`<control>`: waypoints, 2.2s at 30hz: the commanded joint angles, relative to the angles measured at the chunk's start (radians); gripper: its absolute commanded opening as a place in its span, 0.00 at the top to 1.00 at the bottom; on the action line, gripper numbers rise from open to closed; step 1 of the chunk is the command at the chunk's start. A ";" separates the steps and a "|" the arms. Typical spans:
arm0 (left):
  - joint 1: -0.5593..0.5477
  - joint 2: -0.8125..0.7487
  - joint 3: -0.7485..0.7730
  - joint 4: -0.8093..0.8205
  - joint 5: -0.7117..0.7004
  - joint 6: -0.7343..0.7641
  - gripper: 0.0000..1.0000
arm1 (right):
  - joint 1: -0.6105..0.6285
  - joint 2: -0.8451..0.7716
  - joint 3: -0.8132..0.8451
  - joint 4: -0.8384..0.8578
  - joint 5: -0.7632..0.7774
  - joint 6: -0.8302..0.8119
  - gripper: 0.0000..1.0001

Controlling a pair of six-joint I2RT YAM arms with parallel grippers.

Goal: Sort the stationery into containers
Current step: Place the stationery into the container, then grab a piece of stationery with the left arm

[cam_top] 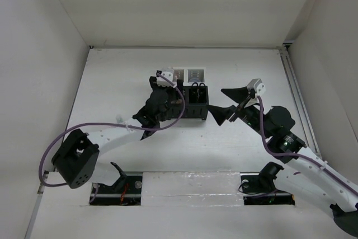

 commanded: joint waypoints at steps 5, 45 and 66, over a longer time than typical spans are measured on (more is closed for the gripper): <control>-0.015 -0.167 0.087 -0.153 -0.330 -0.238 0.00 | -0.007 0.000 -0.009 0.063 -0.023 -0.009 0.00; 0.796 0.160 0.218 -1.251 0.363 -0.523 0.10 | -0.007 0.052 0.068 -0.051 -0.116 0.011 0.00; 0.796 0.259 0.220 -1.225 0.421 -0.499 1.00 | -0.007 -0.017 0.048 -0.051 -0.098 0.011 0.00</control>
